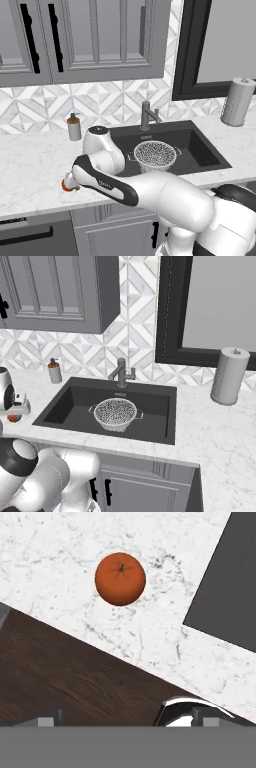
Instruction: Put the colander in the sink, put the orange in the colander, and turn on the sink faucet and pour water over the colander.
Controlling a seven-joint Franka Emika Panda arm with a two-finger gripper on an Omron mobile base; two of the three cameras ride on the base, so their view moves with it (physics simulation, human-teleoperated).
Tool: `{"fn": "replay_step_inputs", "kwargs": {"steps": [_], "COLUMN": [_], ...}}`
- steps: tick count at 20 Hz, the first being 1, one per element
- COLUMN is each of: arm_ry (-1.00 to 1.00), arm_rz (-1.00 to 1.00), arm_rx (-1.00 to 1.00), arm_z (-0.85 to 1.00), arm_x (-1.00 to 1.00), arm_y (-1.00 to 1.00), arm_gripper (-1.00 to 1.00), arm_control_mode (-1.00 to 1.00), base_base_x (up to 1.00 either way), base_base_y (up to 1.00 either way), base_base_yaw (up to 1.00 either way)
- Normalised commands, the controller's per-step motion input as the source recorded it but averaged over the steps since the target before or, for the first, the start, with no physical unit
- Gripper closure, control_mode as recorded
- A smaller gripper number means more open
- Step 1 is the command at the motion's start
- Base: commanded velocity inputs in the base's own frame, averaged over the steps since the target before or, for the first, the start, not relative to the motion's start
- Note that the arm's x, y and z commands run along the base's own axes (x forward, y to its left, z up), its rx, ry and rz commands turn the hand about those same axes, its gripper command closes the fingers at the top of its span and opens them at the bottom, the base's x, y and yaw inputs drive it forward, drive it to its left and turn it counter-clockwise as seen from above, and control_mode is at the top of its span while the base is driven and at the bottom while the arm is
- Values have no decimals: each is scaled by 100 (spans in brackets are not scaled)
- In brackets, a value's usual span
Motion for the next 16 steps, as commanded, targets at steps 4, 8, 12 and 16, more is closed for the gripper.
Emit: {"fn": "replay_step_inputs", "kwargs": {"steps": [4,8,12,16], "arm_ry": [-6,0,4,5], "arm_rz": [0,-2,-4,-8], "arm_rx": [0,-2,0,0], "arm_z": [-30,-28,-16,-8], "arm_x": [1,10,25,30], "arm_y": [49,45,12,10], "arm_gripper": [-100,-100,-100,-100], "arm_control_mode": [-100,-100,-100,-100], "base_base_x": [0,0,0,0], "base_base_y": [0,0,0,0], "base_base_yaw": [0,0,0,0]}}
